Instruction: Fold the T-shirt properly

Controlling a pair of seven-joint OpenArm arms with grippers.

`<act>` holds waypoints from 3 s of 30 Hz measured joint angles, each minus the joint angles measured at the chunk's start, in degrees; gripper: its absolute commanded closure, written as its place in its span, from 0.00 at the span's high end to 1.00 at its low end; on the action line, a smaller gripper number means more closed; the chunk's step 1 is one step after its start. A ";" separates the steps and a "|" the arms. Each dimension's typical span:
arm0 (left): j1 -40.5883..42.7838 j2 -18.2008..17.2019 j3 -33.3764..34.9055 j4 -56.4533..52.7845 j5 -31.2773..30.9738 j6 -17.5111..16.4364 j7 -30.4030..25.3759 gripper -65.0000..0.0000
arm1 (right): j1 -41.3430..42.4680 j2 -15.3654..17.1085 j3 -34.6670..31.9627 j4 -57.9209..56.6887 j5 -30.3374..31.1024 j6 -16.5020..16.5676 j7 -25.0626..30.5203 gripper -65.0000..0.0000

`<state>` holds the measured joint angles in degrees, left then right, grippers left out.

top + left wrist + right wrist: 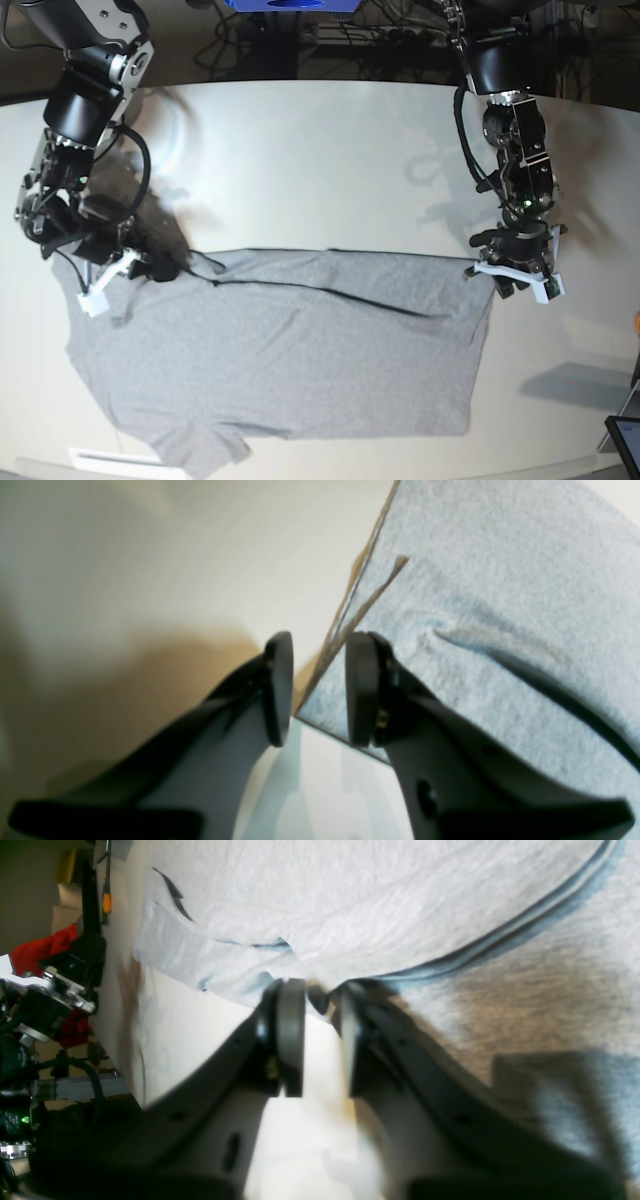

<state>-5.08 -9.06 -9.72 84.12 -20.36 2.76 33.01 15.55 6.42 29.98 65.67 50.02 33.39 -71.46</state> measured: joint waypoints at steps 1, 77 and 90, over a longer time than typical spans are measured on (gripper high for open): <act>0.02 0.00 0.00 0.00 0.00 0.00 0.00 0.28 | 0.00 0.00 0.00 -0.02 0.00 0.00 -0.02 0.00; -3.08 -3.06 7.78 -4.63 0.83 -9.70 -7.21 0.28 | -14.86 14.80 -31.82 24.39 -28.55 -16.94 33.97 0.31; -4.04 -3.04 14.53 -12.37 0.50 -10.12 -7.76 0.28 | -23.76 14.69 -18.32 33.27 -33.38 -17.03 34.05 0.52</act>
<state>-9.13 -12.10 4.82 71.75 -19.86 -7.35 25.26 -8.21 21.10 11.66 98.94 16.64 16.36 -37.41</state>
